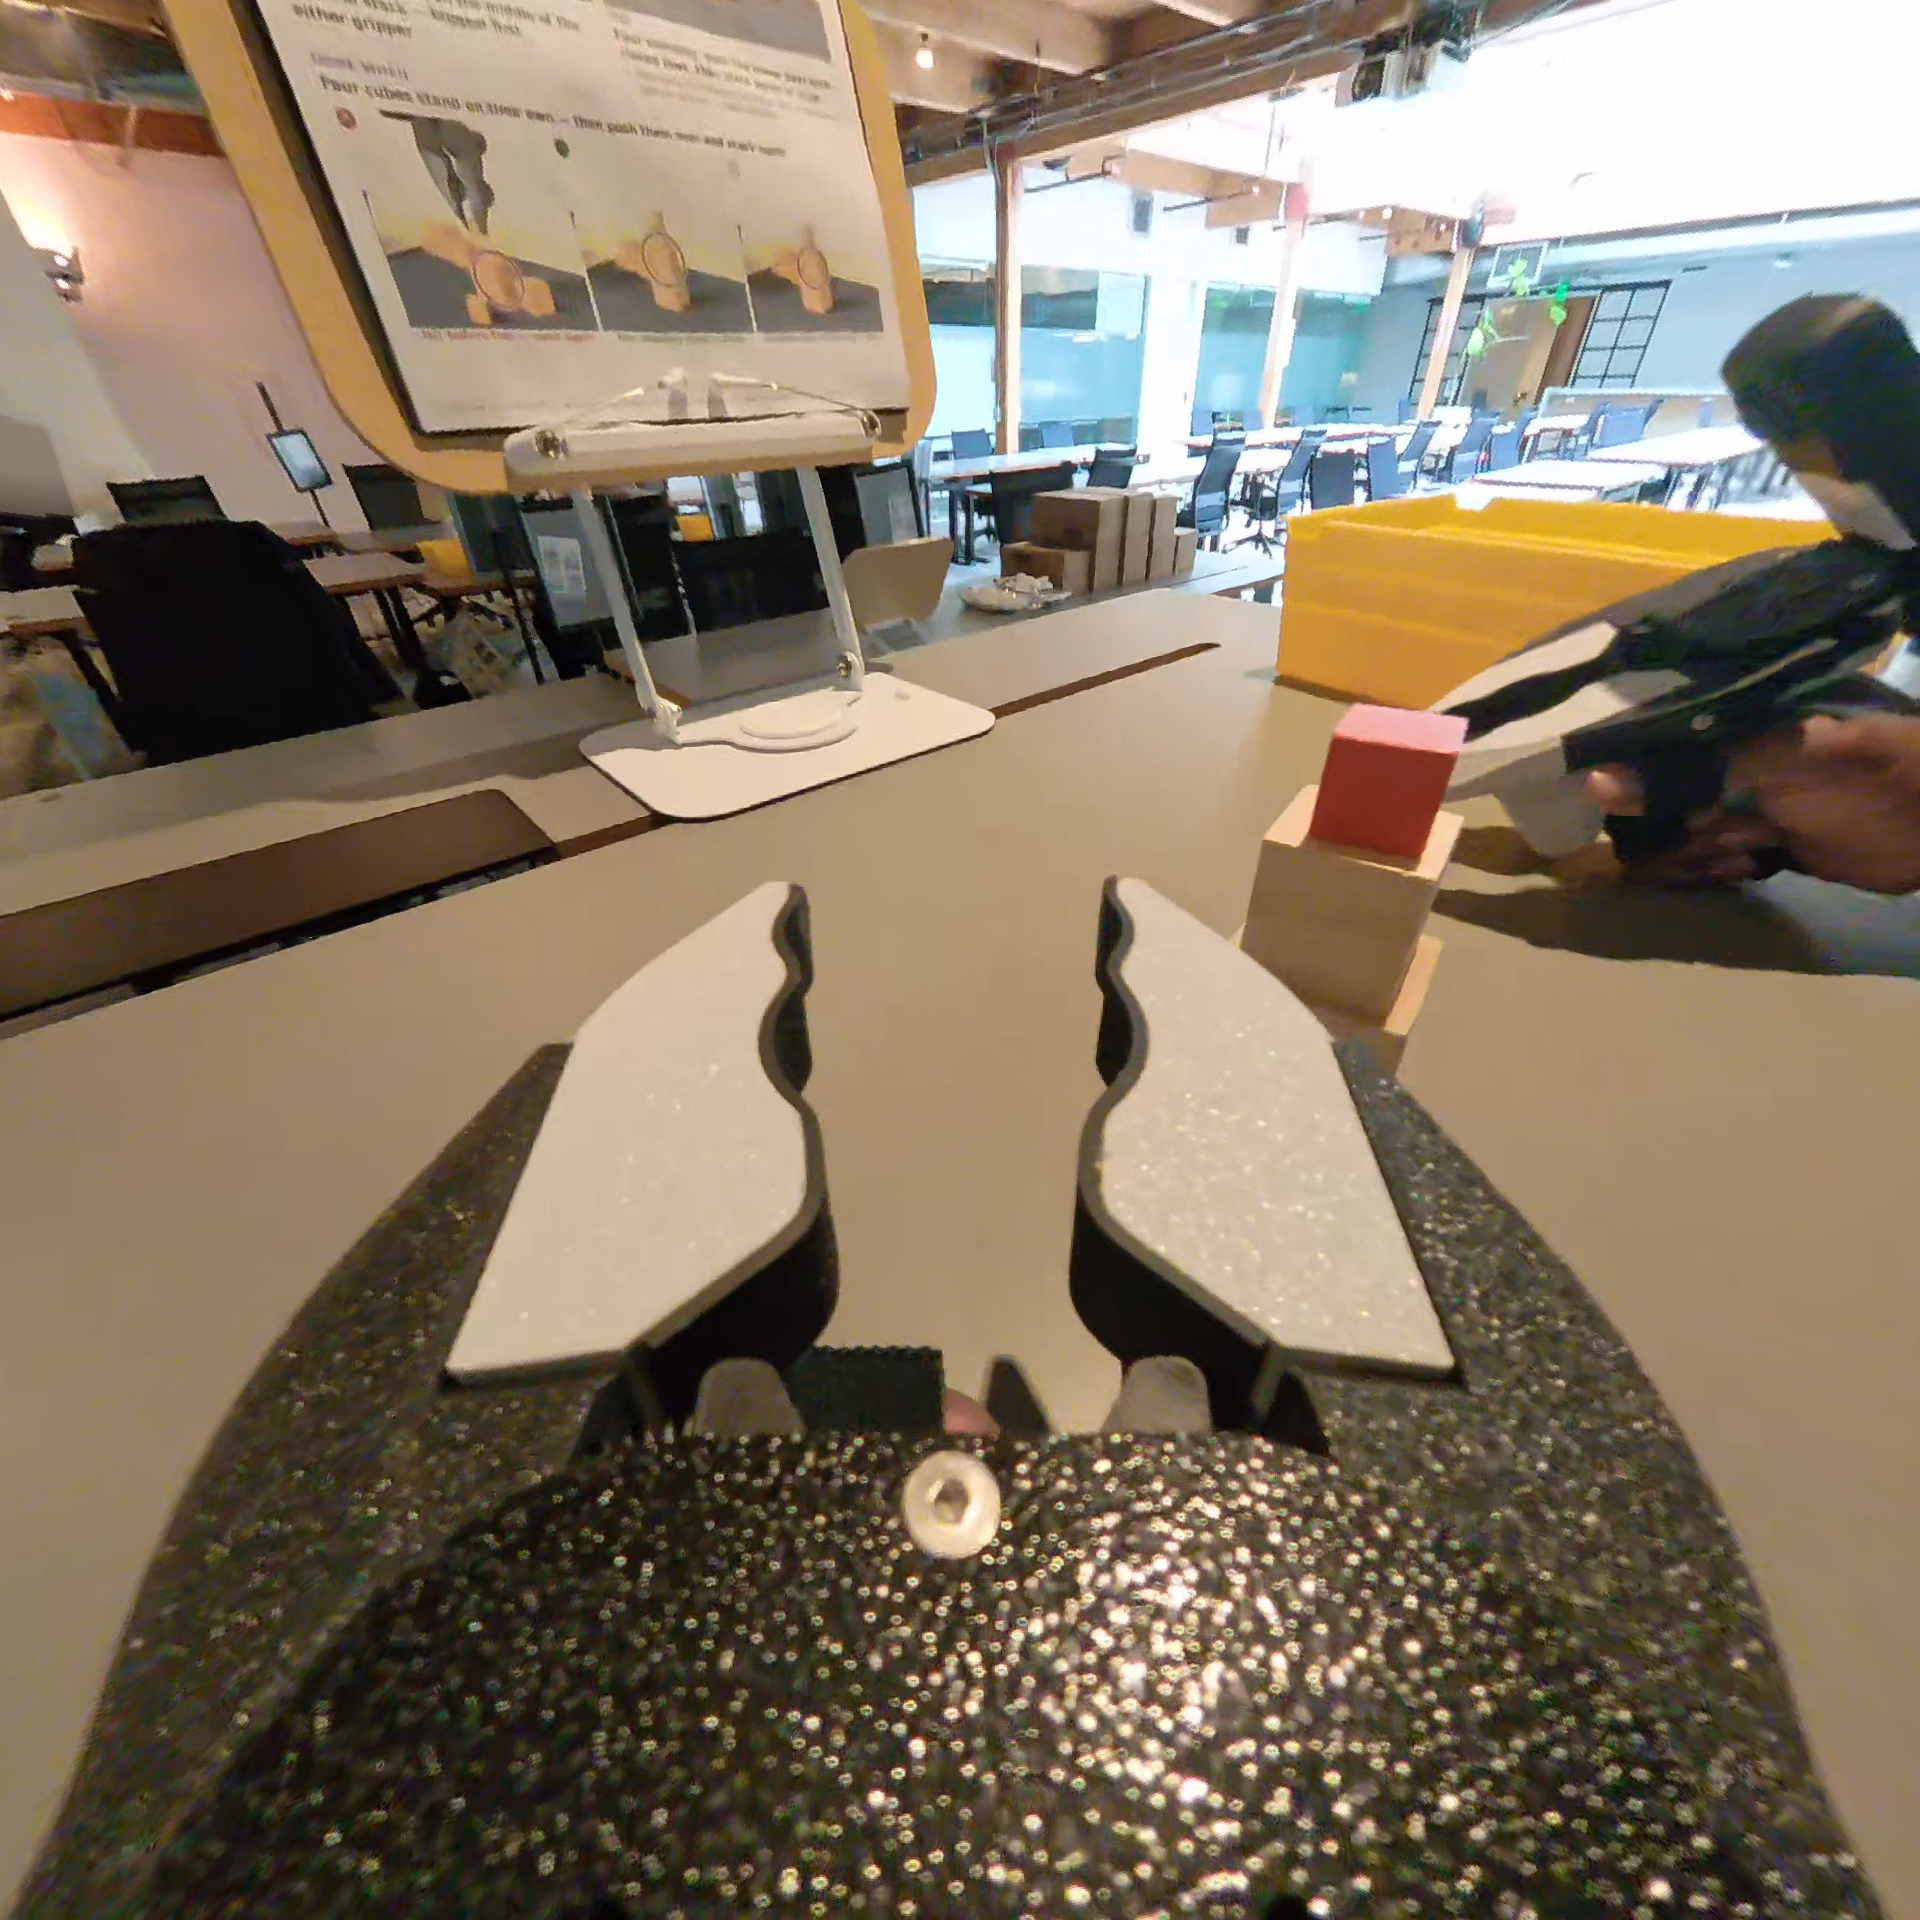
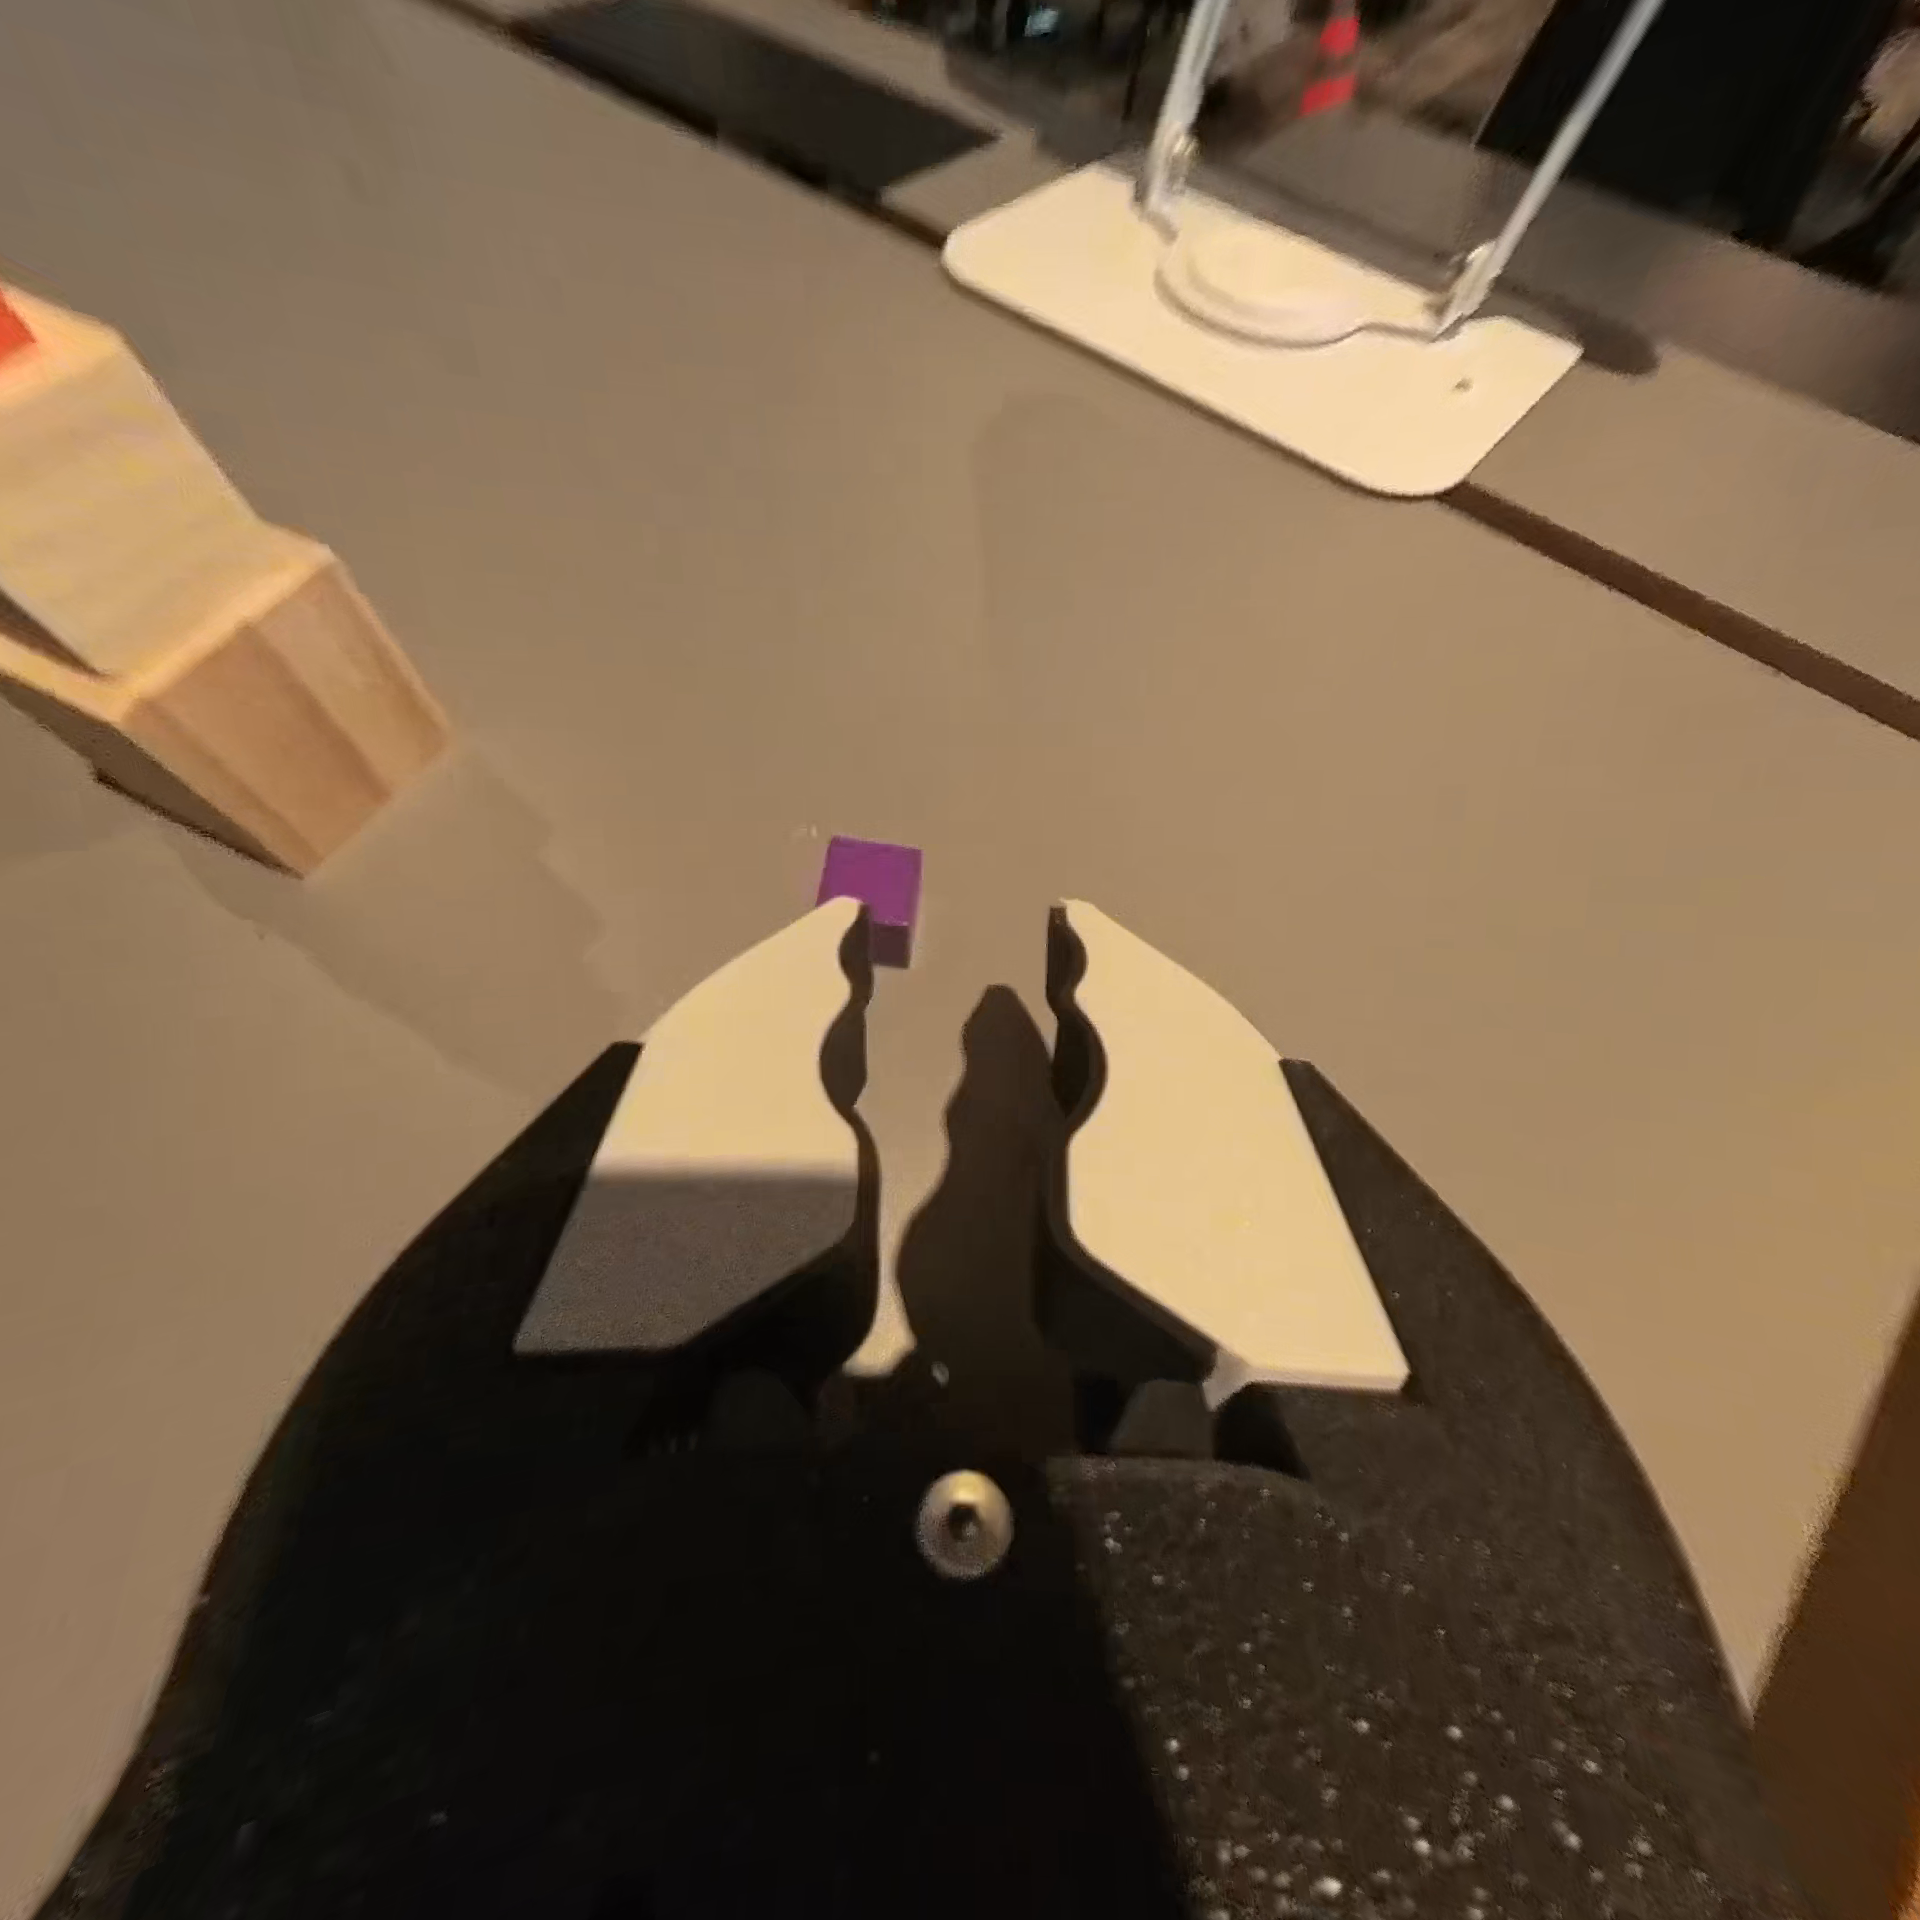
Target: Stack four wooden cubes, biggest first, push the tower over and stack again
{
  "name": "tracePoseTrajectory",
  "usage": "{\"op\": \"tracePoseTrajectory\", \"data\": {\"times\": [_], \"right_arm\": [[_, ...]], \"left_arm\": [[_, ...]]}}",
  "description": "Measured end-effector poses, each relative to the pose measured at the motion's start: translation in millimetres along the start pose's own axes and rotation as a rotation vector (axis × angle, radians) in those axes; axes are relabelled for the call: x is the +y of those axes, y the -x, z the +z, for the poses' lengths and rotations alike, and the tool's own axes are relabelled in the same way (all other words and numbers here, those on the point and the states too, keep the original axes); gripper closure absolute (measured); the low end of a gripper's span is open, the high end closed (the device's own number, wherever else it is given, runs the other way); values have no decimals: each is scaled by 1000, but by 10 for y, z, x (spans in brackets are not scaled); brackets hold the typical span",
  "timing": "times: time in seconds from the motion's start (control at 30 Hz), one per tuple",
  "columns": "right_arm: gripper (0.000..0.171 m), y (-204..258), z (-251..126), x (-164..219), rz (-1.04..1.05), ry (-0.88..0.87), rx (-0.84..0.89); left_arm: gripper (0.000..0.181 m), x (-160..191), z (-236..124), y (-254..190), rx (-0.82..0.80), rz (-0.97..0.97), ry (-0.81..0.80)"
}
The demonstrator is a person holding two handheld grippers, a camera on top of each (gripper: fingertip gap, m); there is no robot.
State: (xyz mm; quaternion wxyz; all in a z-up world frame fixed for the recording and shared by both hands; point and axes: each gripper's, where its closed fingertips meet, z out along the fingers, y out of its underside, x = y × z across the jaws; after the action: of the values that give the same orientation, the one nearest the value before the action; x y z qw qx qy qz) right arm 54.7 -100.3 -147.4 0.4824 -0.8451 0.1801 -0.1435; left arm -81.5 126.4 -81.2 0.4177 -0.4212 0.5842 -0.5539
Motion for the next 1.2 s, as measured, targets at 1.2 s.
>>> {"op": "tracePoseTrajectory", "data": {"times": [1.2], "right_arm": [[149,1627,-30,-1083,-676,256,-819]], "left_arm": [[135,218,-16,-240,11,189,151]]}}
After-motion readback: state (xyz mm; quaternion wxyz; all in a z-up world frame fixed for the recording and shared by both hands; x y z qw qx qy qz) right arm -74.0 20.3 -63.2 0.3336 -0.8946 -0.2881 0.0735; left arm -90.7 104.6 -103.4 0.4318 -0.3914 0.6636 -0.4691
